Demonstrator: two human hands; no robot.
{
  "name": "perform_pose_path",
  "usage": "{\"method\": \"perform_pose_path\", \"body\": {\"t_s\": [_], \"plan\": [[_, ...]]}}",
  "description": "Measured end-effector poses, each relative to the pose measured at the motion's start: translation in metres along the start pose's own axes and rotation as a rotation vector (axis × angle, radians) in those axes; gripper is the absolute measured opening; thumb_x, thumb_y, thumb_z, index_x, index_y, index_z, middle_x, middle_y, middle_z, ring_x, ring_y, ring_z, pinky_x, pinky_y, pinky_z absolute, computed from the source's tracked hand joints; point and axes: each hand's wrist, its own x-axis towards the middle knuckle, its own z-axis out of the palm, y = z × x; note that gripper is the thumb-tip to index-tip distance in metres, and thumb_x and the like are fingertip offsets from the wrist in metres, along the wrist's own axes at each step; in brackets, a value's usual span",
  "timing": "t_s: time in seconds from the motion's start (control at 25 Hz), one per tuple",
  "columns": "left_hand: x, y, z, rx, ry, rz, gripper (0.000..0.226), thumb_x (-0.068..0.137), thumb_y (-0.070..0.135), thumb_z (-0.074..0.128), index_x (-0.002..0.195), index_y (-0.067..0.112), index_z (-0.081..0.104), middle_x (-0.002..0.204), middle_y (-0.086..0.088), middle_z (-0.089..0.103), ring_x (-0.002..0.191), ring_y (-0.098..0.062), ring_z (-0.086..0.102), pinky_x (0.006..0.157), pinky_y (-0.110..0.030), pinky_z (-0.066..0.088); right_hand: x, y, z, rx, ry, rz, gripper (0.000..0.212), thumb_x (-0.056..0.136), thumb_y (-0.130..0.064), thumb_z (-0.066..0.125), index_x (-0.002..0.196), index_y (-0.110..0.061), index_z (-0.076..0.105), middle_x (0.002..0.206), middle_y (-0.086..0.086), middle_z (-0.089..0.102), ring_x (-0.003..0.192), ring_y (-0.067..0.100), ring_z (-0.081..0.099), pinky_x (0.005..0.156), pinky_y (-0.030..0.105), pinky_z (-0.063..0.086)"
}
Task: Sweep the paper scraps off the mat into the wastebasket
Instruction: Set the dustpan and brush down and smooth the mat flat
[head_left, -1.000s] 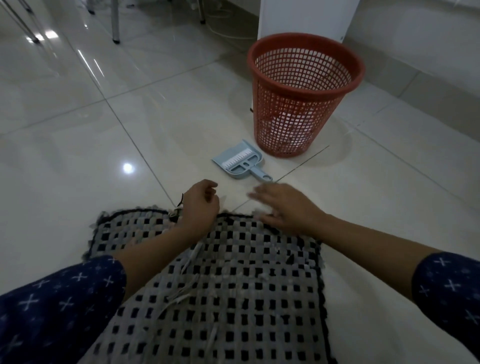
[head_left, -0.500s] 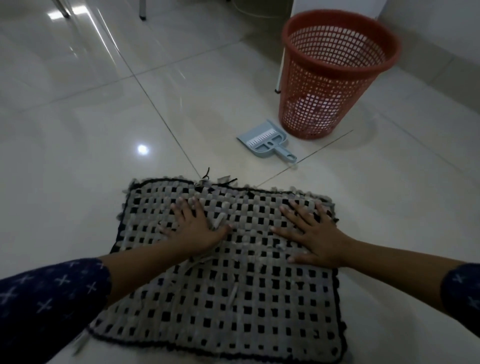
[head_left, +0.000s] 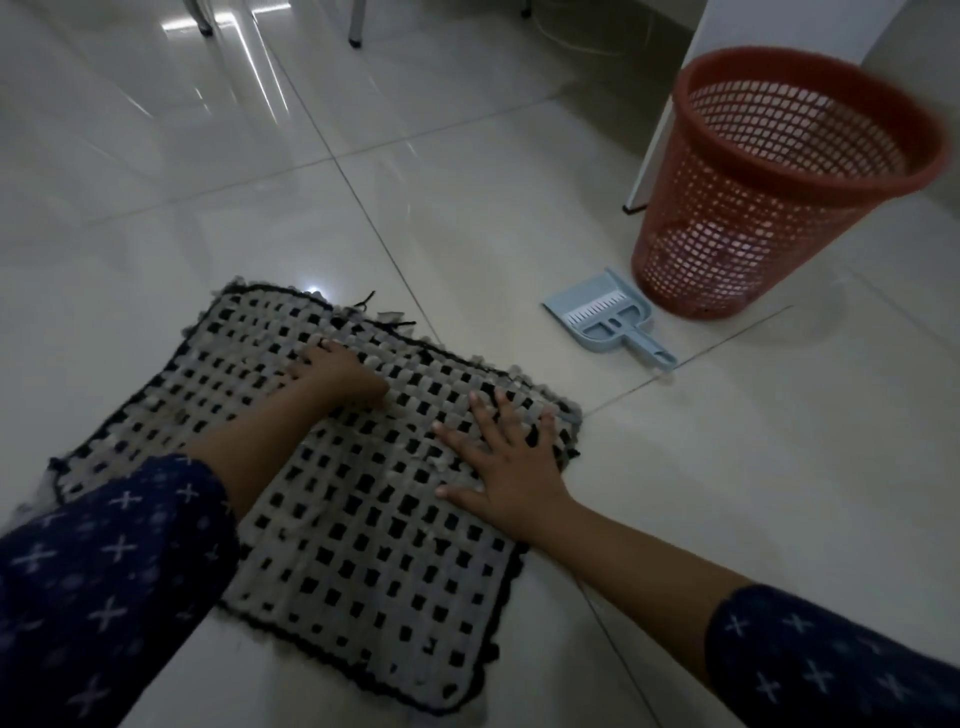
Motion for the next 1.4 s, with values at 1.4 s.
{"method": "perform_pose_path", "body": {"t_s": [1.4], "plan": [[0.193,-0.023,-0.106,0.038,0.074,0.295,0.128,0.038,0.098,0.037,0.144,0.046,-0.014,0.157,0.005,-0.023,0.142,-0.031,-0.024,0.103,-0.074,-0.006,0.141,-0.076,-0.005,0.199,0.175,0.045,0.072,0.082,-0.072,0.032,0.145,-0.043,0.014,0.16,0.002,-0.017,0.143,0.023,-0.028,0.113,0.057,-0.02]]}}
